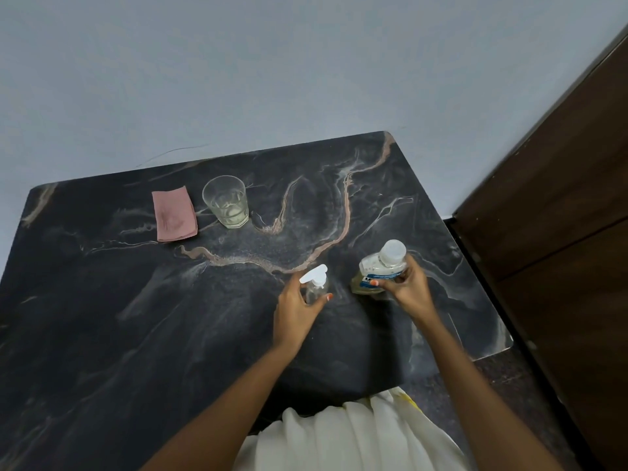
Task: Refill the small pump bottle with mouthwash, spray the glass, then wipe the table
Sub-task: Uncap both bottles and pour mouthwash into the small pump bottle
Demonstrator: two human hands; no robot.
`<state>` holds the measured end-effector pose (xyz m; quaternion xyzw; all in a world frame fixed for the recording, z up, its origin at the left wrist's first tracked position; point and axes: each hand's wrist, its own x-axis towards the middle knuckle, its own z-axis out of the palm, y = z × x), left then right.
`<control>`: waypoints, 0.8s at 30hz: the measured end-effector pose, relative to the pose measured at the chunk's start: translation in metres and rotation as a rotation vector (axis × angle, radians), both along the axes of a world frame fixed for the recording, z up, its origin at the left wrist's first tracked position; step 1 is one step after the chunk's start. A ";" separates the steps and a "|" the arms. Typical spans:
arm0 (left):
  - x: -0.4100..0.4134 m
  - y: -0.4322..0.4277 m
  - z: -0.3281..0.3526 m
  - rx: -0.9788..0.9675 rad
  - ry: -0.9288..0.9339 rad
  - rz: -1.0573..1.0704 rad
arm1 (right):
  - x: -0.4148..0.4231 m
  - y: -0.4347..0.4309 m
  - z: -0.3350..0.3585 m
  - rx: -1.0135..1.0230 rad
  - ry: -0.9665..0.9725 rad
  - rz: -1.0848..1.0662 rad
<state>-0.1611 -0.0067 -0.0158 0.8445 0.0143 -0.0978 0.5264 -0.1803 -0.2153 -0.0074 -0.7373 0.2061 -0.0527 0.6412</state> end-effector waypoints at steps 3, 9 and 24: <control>0.000 0.001 -0.001 -0.001 0.003 -0.004 | 0.000 0.000 -0.001 -0.010 0.002 0.009; -0.002 0.002 0.001 -0.034 0.015 -0.024 | -0.004 -0.001 0.000 -0.050 -0.003 0.030; -0.002 0.024 0.065 -0.174 -0.290 -0.094 | -0.013 -0.004 0.061 -0.137 -0.149 0.136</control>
